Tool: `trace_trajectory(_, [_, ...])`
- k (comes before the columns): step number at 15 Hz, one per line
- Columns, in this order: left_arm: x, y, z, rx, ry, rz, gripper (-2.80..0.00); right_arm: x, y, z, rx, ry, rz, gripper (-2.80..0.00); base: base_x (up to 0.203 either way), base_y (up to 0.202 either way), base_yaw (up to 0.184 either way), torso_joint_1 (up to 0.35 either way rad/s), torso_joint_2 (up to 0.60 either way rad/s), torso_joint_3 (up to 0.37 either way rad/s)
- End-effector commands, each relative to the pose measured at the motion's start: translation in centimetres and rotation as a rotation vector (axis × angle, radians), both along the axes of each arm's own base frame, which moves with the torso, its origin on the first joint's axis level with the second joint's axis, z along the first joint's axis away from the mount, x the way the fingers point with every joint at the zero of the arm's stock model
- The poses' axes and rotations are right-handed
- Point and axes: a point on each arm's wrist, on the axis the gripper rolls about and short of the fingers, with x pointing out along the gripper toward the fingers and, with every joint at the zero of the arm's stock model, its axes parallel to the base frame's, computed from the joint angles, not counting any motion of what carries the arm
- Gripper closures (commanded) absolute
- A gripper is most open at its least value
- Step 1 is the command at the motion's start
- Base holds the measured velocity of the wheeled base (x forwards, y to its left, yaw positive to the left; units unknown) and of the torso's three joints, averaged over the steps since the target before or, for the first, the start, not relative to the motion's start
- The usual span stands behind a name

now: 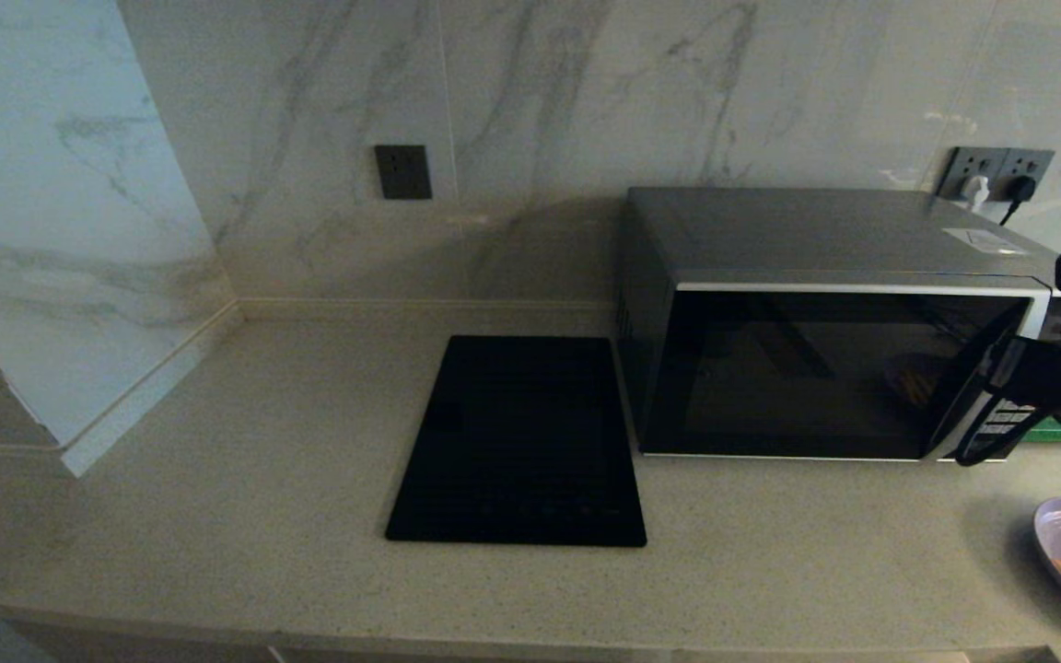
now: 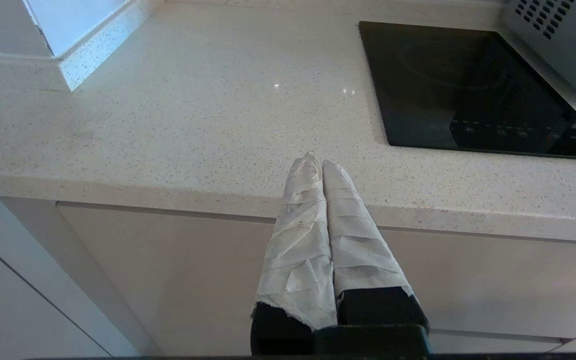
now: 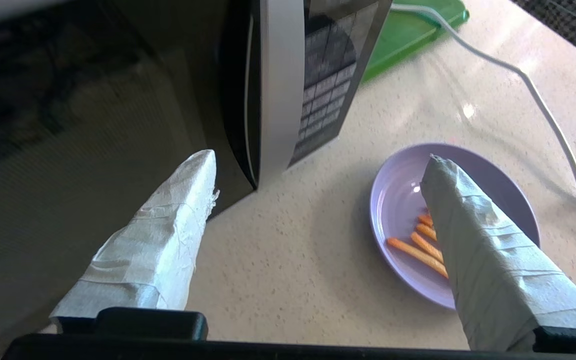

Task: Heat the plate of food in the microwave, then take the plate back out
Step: Open the microwave oven

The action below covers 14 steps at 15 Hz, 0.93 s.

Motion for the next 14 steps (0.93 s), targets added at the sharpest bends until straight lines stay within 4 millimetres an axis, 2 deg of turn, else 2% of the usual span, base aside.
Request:
trace_trajectory(1, [0.0, 0.0, 0.0, -0.001, 0.001, 0.001, 0.0, 0.5, 0.0, -0.8, 0.0, 0.024, -0.006, -2.8, 0.0, 0.0, 0.0, 0.0, 0.0, 0.0])
trace_trajectory(6, [0.0, 0.0, 0.0, -0.001, 0.0, 0.001, 0.0, 3.4, -0.9, -3.2, -0.014, 0.005, -0.033, -2.8, 0.0, 0.0, 0.0, 0.0, 0.0, 0.0])
trace_trajectory(14, [0.0, 0.0, 0.0, -0.001, 0.0, 0.001, 0.0, 4.8, -2.8, -4.2, -0.018, 0.004, -0.088, -2.8, 0.0, 0.0, 0.0, 0.0, 0.0, 0.0])
